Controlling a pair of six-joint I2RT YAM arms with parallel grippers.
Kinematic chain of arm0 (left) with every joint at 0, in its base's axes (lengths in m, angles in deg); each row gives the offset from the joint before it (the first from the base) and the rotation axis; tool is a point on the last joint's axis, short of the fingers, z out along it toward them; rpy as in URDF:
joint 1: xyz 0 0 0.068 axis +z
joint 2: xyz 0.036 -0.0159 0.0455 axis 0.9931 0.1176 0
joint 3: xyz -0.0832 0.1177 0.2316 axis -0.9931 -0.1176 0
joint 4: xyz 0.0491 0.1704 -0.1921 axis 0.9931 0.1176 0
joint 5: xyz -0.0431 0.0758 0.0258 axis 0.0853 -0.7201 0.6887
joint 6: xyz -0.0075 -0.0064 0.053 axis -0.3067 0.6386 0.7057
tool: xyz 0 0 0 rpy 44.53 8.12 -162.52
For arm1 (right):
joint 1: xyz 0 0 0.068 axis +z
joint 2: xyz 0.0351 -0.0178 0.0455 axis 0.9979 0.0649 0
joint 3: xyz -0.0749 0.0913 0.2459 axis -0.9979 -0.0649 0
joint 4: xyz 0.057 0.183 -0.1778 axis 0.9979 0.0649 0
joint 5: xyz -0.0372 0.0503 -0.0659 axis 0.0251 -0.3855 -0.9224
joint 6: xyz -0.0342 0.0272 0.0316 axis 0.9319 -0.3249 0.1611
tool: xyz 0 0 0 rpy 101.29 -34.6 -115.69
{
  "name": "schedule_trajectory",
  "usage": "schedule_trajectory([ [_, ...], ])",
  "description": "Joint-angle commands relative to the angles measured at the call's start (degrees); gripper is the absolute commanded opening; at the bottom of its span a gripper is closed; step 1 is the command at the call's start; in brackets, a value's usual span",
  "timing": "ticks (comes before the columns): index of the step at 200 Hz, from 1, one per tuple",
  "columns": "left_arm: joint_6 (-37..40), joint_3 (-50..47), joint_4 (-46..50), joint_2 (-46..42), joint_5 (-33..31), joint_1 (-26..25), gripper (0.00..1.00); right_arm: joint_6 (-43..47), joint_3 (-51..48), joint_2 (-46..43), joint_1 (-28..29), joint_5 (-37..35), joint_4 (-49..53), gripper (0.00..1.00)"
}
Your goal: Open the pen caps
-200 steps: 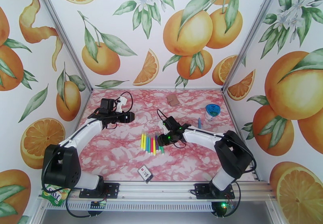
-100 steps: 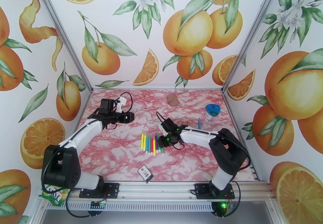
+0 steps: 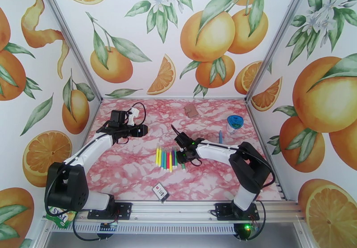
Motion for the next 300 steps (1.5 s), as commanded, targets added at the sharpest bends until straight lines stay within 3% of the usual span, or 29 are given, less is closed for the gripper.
schedule_trajectory([
  [1, -0.9, -0.8, -1.8, -1.7, -0.8, -0.3, 0.66, -1.3, 1.9, 2.0, 1.4, -4.6, 2.8, 0.35],
  [86, -1.8, -0.6, -2.9, -1.3, 0.0, -0.2, 0.66, -3.1, 2.5, 4.3, 2.0, -7.3, 2.6, 0.27],
  [138, -3.4, -0.6, -5.1, -0.8, 4.9, -0.4, 0.67, -2.5, 1.0, 0.7, 2.0, -8.9, -0.5, 0.22],
  [208, -7.2, -0.4, -10.4, 0.4, 12.0, -3.1, 0.67, -2.2, -4.4, -8.8, 0.6, -5.3, -11.4, 0.16],
  [300, -13.4, 1.0, -19.0, 3.9, 19.5, -9.1, 0.72, 0.7, -9.3, -16.2, -1.5, 0.8, -28.7, 0.16],
])
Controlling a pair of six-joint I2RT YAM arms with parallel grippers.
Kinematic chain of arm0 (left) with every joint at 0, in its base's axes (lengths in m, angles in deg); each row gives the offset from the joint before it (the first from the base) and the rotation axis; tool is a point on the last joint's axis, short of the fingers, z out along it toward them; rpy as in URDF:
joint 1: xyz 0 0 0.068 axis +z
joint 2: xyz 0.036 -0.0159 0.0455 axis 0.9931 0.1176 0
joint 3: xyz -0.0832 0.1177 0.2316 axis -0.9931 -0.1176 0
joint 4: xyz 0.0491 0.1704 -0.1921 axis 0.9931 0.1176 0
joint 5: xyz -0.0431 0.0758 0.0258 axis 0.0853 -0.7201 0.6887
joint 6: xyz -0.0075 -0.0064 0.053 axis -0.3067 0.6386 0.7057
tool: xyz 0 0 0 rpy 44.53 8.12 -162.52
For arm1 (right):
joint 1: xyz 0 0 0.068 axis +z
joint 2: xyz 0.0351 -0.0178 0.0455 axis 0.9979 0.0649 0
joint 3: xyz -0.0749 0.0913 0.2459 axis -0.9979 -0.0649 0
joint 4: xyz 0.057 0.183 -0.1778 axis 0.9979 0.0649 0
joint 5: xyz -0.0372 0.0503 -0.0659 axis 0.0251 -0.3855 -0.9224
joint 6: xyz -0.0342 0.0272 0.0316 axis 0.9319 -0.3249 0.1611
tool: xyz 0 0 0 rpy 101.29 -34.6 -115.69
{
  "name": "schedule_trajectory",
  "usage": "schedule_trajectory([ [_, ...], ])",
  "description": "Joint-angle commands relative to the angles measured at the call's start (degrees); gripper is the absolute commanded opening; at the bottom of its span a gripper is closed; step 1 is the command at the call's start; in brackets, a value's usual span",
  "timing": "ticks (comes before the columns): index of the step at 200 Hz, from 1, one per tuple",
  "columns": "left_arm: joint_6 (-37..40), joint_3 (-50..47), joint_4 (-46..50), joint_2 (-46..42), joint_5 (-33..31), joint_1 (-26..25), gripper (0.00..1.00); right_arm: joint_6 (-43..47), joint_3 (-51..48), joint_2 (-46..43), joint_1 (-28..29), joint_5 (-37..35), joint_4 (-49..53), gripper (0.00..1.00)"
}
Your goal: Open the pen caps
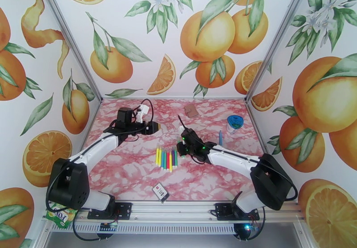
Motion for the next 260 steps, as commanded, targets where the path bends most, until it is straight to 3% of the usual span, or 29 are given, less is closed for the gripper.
schedule_trajectory([
  [1, -2.3, 1.1, -4.9, 1.6, 3.7, -1.8, 0.72, 1.6, -0.9, -2.0, -0.1, 2.6, -7.7, 0.16],
  [59, -5.0, 3.3, -9.0, 5.1, 7.0, -5.1, 0.73, 2.3, -2.8, -3.6, 0.0, 5.5, -16.6, 0.17],
  [138, -6.4, 5.8, -10.5, 9.1, 8.1, -7.8, 0.69, 3.7, -2.5, -3.8, 0.5, 8.1, -18.9, 0.17],
  [217, -6.9, 7.4, -11.2, 11.3, 8.5, -9.2, 0.55, 4.4, -1.9, -3.1, 0.6, 9.1, -19.2, 0.17],
  [260, -7.1, 7.5, -11.6, 11.9, 8.8, -9.7, 0.37, 4.5, -2.0, -3.4, 0.7, 8.8, -19.1, 0.17],
])
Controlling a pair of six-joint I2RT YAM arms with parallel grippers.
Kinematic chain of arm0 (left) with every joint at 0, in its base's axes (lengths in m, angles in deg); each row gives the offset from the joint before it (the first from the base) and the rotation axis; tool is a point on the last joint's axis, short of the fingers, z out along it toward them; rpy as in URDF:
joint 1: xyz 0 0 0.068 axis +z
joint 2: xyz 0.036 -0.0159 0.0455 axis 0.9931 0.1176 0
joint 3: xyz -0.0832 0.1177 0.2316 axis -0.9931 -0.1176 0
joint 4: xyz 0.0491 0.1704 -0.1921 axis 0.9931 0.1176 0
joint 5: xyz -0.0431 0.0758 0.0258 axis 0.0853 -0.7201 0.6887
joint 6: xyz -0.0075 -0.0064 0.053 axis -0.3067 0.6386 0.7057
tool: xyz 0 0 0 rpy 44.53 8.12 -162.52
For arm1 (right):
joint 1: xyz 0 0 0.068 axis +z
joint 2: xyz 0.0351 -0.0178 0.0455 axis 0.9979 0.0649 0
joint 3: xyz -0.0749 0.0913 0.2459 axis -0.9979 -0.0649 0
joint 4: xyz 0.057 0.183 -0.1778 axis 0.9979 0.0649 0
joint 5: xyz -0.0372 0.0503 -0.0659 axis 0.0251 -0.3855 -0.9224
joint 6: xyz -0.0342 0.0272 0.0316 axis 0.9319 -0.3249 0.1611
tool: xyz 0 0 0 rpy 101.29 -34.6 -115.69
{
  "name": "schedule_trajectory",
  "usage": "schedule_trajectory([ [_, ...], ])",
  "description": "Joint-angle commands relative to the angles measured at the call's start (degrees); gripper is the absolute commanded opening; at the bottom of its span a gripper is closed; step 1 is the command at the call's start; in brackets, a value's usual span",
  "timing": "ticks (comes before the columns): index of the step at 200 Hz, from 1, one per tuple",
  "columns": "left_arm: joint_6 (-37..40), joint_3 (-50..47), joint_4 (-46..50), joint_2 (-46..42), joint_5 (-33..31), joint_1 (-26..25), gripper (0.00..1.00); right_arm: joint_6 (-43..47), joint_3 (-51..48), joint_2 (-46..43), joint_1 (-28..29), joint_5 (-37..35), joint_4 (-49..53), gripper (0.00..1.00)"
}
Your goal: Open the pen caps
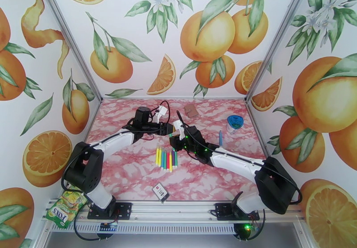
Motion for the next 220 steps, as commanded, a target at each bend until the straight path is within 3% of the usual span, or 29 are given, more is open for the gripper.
schedule_trajectory([
  [1, 0.5, 2.1, -2.0, 0.8, 1.4, -0.5, 0.36, 0.9, 0.2, -1.0, 0.5, 0.8, -2.7, 0.17],
  [67, -0.6, 1.9, -3.7, 1.4, 1.5, -0.6, 0.10, 1.0, 0.2, -0.9, 0.5, 0.4, -2.4, 0.19],
  [130, -1.1, 1.7, -4.4, 0.9, 2.1, -0.6, 0.04, 0.8, -1.1, -0.7, 0.4, 1.5, -2.5, 0.37],
  [220, -2.2, 1.8, -5.7, 0.7, 3.3, -0.7, 0.00, 0.5, -0.3, 1.9, 0.5, 2.5, -3.3, 0.30],
])
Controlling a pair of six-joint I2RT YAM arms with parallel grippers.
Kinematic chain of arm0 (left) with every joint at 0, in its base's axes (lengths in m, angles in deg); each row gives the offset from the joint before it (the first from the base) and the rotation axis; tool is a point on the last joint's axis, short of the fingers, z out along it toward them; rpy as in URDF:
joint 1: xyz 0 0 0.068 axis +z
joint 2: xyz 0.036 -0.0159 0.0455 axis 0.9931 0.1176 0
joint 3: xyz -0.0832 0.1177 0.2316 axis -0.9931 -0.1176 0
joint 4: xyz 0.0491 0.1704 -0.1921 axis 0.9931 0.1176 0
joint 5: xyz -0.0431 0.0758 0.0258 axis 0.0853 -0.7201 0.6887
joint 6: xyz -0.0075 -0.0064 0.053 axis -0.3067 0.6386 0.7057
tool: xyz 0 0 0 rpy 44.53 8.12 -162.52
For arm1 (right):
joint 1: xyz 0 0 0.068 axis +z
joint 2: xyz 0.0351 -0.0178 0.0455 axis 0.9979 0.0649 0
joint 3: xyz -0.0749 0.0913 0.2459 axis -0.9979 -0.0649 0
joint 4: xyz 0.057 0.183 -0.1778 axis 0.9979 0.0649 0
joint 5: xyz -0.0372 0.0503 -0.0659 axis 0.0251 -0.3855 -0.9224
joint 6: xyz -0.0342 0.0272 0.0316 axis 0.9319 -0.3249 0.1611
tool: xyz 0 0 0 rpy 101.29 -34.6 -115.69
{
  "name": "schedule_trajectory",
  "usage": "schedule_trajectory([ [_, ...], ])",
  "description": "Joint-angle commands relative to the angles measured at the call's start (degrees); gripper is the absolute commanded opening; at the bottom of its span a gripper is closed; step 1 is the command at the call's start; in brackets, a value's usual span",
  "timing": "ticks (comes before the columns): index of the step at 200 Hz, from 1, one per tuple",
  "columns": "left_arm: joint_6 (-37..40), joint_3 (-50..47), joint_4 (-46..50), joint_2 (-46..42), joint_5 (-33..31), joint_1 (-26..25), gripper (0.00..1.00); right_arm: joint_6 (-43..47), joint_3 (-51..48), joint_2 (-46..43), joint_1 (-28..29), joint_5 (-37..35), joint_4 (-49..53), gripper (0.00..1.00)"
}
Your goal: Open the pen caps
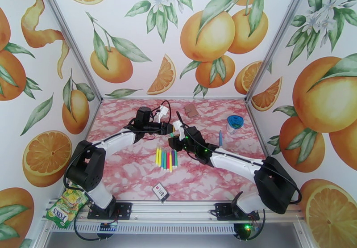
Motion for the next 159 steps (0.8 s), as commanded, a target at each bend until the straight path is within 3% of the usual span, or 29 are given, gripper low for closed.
schedule_trajectory([
  [1, -0.5, 1.7, -2.7, -0.6, 1.8, -0.3, 0.00, 0.0, 0.4, 1.2, 0.4, 1.5, -1.8, 0.30],
  [95, -0.3, 2.7, -1.2, -0.2, -0.3, -0.2, 0.00, 0.7, -0.6, 1.1, 0.4, 1.7, -2.2, 0.16],
  [159, 2.3, 5.8, 5.7, -0.1, -8.6, 0.0, 0.00, 1.9, -2.3, -0.5, 0.9, 0.4, -0.7, 0.09],
])
